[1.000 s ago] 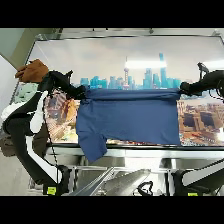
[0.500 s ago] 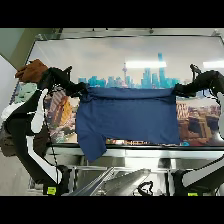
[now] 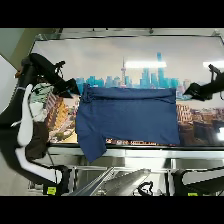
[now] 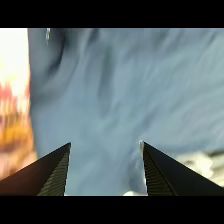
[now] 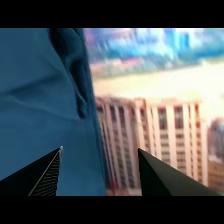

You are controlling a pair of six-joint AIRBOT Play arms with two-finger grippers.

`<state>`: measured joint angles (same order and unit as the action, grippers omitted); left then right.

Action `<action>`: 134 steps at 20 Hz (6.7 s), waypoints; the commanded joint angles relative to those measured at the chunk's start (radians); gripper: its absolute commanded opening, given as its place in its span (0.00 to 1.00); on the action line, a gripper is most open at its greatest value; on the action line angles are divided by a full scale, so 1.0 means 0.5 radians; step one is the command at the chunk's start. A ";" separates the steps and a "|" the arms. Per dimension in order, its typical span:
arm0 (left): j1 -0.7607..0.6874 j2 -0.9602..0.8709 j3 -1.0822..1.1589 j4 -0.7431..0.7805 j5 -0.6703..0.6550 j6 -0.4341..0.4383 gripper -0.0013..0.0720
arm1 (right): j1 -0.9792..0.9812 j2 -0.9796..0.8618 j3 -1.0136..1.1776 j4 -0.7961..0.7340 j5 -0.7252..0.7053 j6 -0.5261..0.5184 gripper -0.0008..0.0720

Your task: Fold the shirts.

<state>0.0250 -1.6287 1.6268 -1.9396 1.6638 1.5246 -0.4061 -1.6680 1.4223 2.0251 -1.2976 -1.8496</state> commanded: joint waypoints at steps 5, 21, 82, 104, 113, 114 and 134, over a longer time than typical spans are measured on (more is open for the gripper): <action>0.016 1.425 -1.988 -0.060 -0.467 -0.275 0.69 | -0.254 0.085 -0.479 0.377 -0.077 -0.238 0.74; 0.306 1.033 -2.438 -0.609 -1.369 0.341 0.08 | -0.179 0.086 -0.538 0.439 -0.240 -0.229 0.75; -0.388 -0.449 0.226 -0.311 -1.231 0.219 0.97 | -0.110 0.218 -0.402 0.423 0.435 -0.276 0.99; -0.718 -0.499 0.652 -0.417 -0.929 0.197 0.04 | -0.123 -0.151 -0.359 0.620 0.192 -0.537 0.03; -1.227 -1.137 0.662 -0.717 -1.350 0.197 0.04 | -0.094 0.319 0.008 0.672 -0.398 -0.366 0.03; -1.250 -1.198 0.698 -0.739 -1.355 0.195 0.04 | -0.085 0.360 0.036 0.680 -0.429 -0.344 0.03; -0.137 0.430 0.894 -0.867 -0.579 0.262 0.04 | 1.447 0.302 0.106 0.951 0.802 -0.121 0.03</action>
<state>-0.1848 -1.5936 2.0739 -2.3833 1.3327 1.6508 0.0769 -1.4570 1.4723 2.4783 -1.2186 -1.9190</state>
